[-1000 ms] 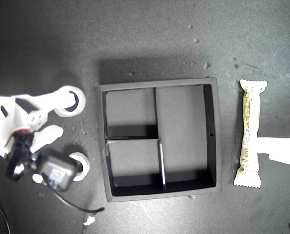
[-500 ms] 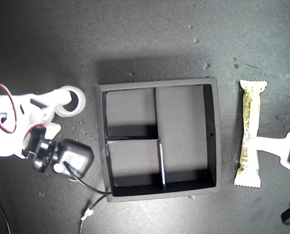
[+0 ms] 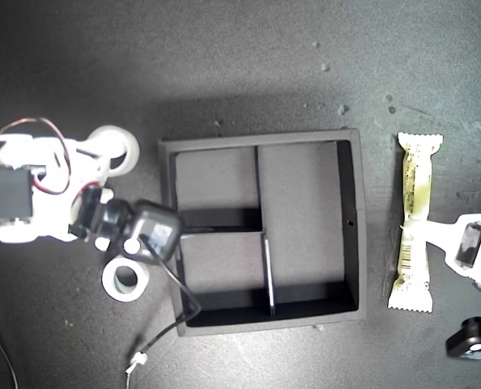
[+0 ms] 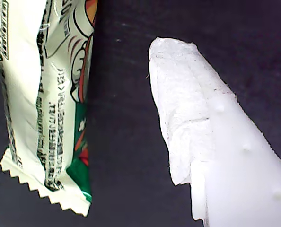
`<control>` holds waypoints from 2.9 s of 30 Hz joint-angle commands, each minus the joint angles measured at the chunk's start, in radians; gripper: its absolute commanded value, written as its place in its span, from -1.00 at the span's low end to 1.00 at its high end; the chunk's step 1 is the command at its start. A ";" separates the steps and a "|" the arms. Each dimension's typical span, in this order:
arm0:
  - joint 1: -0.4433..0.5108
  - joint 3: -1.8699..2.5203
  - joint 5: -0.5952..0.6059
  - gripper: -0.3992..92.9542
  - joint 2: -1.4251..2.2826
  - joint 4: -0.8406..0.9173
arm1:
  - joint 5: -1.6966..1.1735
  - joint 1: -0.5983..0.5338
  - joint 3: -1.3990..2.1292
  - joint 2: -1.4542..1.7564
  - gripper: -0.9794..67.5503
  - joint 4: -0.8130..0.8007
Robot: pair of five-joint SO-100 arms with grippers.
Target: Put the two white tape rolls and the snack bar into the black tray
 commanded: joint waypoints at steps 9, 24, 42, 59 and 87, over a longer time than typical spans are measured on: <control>-0.031 0.044 0.003 -0.99 0.189 -0.012 | -0.155 0.063 -0.028 -0.202 -0.25 -0.163; -0.011 -0.031 0.152 -0.99 0.618 0.087 | -0.273 0.060 -0.298 -0.207 -0.95 0.166; 0.084 -0.614 0.198 -0.99 -0.035 0.144 | -0.466 0.035 -1.068 -0.494 -0.93 0.041; 0.107 -0.681 0.138 -0.65 -0.143 0.193 | -0.405 0.002 -1.109 -0.606 -0.33 0.156; 0.419 -0.367 -0.348 -0.66 0.153 0.270 | -0.017 0.350 -1.272 -0.224 -0.31 0.609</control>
